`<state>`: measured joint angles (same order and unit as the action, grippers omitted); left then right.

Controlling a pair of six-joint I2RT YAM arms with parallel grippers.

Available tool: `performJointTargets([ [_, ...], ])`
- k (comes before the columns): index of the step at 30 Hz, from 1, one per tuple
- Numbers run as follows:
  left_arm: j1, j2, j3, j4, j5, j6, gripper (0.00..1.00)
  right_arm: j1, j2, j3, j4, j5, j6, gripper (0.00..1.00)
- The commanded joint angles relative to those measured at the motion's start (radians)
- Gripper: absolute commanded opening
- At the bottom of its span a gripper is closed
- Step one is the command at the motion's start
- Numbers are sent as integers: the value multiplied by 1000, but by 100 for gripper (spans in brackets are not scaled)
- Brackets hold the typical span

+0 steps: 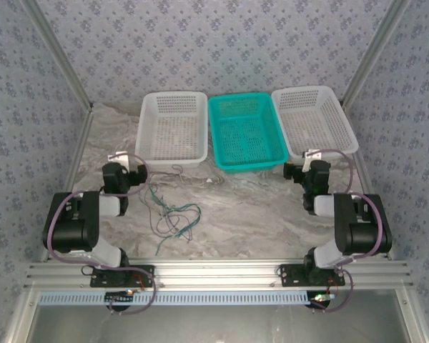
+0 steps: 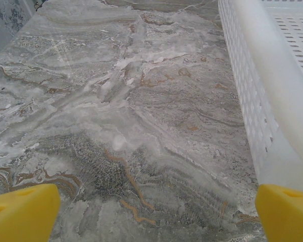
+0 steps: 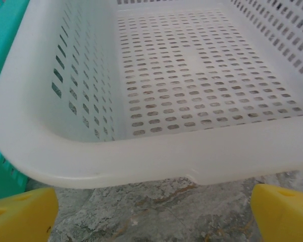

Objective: Untangle the cables

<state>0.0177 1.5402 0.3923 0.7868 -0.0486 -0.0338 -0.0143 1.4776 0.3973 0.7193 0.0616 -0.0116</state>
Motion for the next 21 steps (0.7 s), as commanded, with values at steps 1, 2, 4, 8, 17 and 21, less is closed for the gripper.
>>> performJointTargets([
  [1,-6,-23,12,29,-4,13,99,31,-169,50,-208,196,62,100],
  [2,-14,-42,5,29,-22,14,99,33,-242,80,-329,240,141,100],
  [4,-43,-130,-13,-13,-108,16,100,34,-399,156,-596,223,339,100],
  [8,-105,-338,50,-310,-331,-97,99,88,-547,264,-830,104,574,100],
  [17,-282,-533,277,-890,-352,-546,99,599,-248,622,-904,-88,490,100],
  [21,-319,-502,369,-1108,-275,-622,97,699,-55,784,-944,-125,455,100],
])
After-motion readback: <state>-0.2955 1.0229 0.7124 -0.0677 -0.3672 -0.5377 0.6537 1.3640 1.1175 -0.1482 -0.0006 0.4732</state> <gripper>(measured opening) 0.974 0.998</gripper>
